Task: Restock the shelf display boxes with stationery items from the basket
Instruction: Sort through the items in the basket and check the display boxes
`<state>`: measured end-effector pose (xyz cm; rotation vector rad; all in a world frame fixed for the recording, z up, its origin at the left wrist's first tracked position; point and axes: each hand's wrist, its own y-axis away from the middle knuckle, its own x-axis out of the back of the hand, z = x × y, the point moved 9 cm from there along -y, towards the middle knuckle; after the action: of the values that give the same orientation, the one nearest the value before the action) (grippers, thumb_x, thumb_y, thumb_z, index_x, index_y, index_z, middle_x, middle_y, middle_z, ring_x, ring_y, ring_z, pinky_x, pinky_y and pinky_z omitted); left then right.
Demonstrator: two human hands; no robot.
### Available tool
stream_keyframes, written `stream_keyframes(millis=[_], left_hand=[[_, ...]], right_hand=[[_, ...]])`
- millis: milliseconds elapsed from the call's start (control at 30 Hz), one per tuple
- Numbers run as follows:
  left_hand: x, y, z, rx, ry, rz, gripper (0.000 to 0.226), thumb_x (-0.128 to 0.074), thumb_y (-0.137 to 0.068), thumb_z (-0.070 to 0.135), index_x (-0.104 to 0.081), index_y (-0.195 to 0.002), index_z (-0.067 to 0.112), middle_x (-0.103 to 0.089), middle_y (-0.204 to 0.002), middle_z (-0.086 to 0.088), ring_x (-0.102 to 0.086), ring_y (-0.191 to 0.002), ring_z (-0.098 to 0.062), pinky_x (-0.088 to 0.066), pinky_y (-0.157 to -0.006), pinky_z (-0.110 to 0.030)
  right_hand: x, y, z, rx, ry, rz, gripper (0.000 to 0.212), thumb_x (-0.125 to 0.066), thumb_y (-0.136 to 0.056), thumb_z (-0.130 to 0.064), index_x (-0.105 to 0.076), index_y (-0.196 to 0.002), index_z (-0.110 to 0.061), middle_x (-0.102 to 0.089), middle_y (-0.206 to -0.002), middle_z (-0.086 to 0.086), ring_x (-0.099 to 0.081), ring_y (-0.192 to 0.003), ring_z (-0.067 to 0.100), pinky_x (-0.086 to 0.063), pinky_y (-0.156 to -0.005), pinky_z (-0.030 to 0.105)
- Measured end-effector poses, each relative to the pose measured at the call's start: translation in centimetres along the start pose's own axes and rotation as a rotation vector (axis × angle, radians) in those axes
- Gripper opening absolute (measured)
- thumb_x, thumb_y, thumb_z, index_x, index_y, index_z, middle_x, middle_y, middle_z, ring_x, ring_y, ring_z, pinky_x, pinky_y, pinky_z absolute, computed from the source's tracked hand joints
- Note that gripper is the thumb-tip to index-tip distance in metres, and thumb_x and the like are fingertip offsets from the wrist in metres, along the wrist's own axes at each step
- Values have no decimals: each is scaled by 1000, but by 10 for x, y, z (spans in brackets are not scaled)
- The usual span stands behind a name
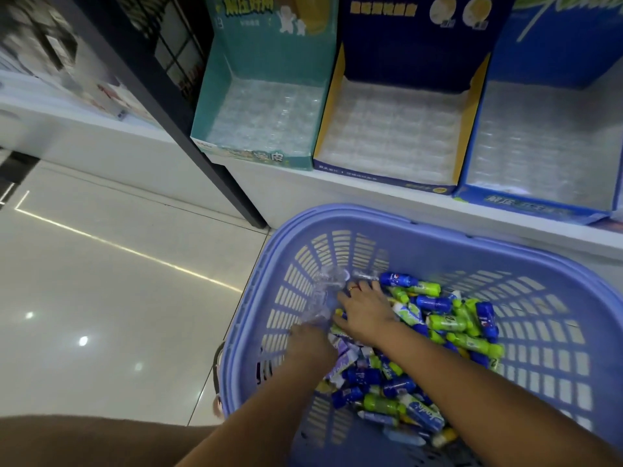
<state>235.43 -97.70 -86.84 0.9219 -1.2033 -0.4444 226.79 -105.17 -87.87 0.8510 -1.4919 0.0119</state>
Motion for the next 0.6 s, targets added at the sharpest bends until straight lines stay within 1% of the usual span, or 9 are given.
stream_keyframes(millis=[67,167,267,333,367,433,533,567,600], left_hand=[[-7,3,-2,44,70,16,36,-37,-98,18,-51,-126,1,-49,-134,-16,-45,-123,-31,-32,-104,-37],[-13,-1,-16,193,395,84,54,-48,-94,27,-31,-141,7,-36,-142,-18,-35,-132,-34,-30,-109,-39],[-18,-9,-16,239,688,69,41,-54,-90,27,-51,-126,8,-54,-126,-23,-50,-118,-39,-42,-102,-46],[-22,-13,-10,240,906,13,33,-53,-92,22,-56,-120,3,-58,-120,-26,-54,-112,-41,-46,-98,-47],[-21,-12,-5,234,992,-10,28,-52,-93,18,-57,-117,4,-59,-116,-23,-56,-107,-38,-48,-93,-43],[-19,-10,4,227,1122,-97,12,-46,-96,12,-57,-97,8,-59,-94,-16,-56,-82,-25,-48,-70,-30],[-14,-3,28,172,1227,-233,33,-40,-100,18,-56,-73,8,-59,-59,-5,-52,-50,-11,-43,-46,-17],[-12,2,42,107,1187,-267,35,-39,-100,22,-59,-76,6,-64,-57,-4,-55,-48,-9,-45,-48,-15],[-14,7,57,37,1119,-288,37,-40,-101,28,-63,-85,4,-69,-68,-7,-58,-56,-9,-47,-57,-15]], right_hand=[[1,-7,-7,62,48,-88,50,-33,-94,-46,-54,-125,-12,-58,-126,13,-46,-119,31,-29,-103,44],[-4,-10,-5,76,-88,-270,44,-38,-92,-41,-63,-110,-11,-65,-114,14,-58,-104,31,-46,-90,37],[-12,-9,1,67,-176,-482,44,-41,-89,-46,-62,-111,-13,-62,-115,13,-59,-100,29,-47,-82,35],[-17,-6,0,63,-237,-637,46,-42,-91,-47,-59,-118,-14,-58,-123,12,-58,-107,30,-46,-89,38],[-18,-3,-2,81,-231,-708,46,-41,-93,-47,-58,-121,-13,-56,-127,12,-56,-110,30,-45,-95,40],[-19,11,-5,139,-187,-856,48,-38,-96,-45,-55,-125,-12,-53,-132,11,-53,-117,30,-40,-104,42],[-9,43,-1,171,-239,-951,45,-38,-99,-36,-51,-128,-5,-53,-123,8,-50,-111,24,-35,-95,33],[-2,54,4,174,-272,-916,43,-40,-99,-32,-51,-127,-2,-53,-113,8,-48,-101,21,-34,-88,31],[4,66,13,175,-291,-882,42,-41,-99,-31,-51,-127,-3,-53,-108,7,-48,-97,20,-35,-85,30]])
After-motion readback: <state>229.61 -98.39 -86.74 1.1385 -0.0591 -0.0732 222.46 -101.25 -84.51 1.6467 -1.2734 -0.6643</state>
